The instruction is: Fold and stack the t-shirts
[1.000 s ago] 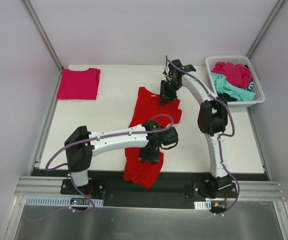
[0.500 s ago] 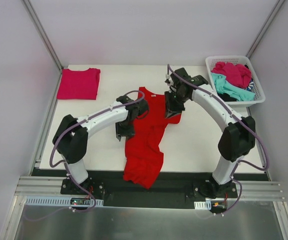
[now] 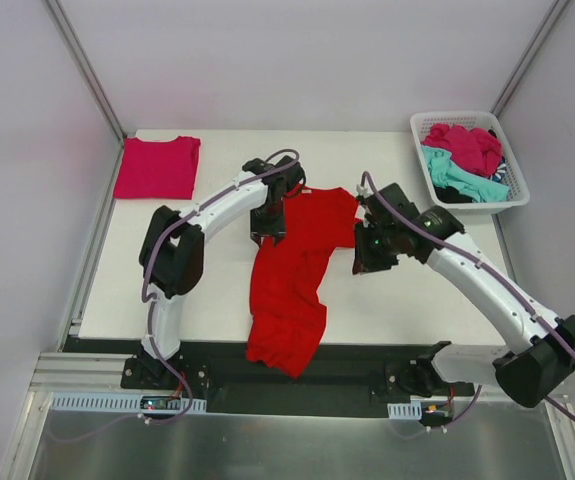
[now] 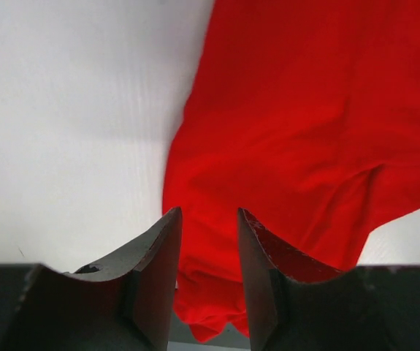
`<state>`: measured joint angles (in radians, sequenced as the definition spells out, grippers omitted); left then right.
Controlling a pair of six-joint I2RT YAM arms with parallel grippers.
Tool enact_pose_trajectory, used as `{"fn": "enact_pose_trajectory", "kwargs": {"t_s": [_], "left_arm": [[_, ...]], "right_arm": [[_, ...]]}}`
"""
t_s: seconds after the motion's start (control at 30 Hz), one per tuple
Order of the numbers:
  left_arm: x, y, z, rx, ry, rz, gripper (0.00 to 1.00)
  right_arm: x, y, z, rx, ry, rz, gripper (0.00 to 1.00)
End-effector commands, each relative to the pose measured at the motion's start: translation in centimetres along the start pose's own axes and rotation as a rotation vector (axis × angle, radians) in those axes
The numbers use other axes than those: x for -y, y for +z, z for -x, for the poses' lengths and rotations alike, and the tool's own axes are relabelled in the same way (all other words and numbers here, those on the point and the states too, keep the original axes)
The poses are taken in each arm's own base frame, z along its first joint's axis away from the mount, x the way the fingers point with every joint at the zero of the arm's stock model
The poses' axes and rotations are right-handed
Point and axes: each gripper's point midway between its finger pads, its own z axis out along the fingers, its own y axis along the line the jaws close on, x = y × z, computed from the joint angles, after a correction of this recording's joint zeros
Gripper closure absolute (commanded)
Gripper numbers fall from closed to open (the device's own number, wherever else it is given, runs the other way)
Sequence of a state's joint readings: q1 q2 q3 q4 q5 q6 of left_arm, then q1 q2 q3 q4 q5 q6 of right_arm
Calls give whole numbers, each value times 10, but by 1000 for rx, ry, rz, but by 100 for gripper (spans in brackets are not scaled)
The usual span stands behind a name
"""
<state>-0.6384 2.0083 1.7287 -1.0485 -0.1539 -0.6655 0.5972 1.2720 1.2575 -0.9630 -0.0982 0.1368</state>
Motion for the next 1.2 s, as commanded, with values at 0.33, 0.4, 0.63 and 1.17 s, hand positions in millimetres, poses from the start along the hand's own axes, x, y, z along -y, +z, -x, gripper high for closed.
{"fn": "enact_pose_trajectory", "kwargs": {"t_s": [0.33,0.4,0.63,1.17], "left_arm": [[17,2,78,8,58,-141,64],[20,-1,86,17,54,-159,64],[34,-3,76,1,113,-193,63],[64,36,91,-1,312,-207,60]], "right_arm": [[-27,19,-105,-186,-135,-73,77],[-47,31,-118,-224,-203,-56,78],[-110,72,-136,-292,-334,-42,81],[-133,92,-156,-385,-399,-58,82]]}}
